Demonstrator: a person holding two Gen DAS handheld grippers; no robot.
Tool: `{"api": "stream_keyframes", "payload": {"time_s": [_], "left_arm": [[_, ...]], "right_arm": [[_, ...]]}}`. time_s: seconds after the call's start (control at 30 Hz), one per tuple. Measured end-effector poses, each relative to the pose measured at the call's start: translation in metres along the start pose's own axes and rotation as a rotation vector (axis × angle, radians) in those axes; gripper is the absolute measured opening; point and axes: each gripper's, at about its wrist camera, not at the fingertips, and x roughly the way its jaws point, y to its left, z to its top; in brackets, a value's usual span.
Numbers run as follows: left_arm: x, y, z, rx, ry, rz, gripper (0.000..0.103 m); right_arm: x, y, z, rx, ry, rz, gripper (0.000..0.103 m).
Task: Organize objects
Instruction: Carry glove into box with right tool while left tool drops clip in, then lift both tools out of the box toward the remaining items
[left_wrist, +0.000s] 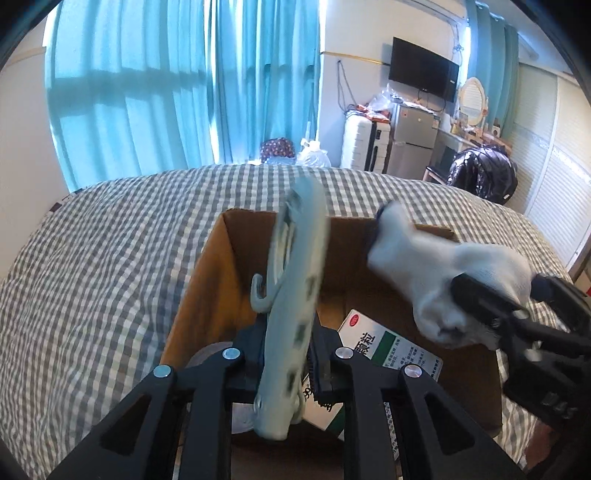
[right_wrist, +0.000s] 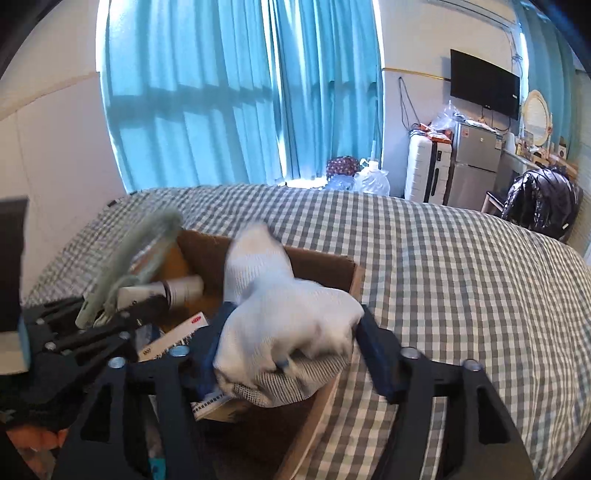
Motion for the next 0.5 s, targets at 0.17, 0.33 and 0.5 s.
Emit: {"api": "stream_keyframes", "payload": {"time_s": [0.17, 0.33, 0.5], "left_arm": [[-0.021, -0.005, -0.006, 0.020, -0.022, 0.011, 0.072], [-0.061, -0.003, -0.012, 0.025, -0.058, 0.027, 0.079], [-0.109, 0.010, -0.024, -0.001, -0.090, 0.035, 0.089]], "right_arm": [[-0.031, 0.003, 0.009, 0.006, -0.051, -0.018, 0.087], [-0.080, 0.012, 0.020, -0.002, -0.101, -0.051, 0.093], [-0.144, 0.027, 0.020, -0.007, -0.157, -0.062, 0.101]]}}
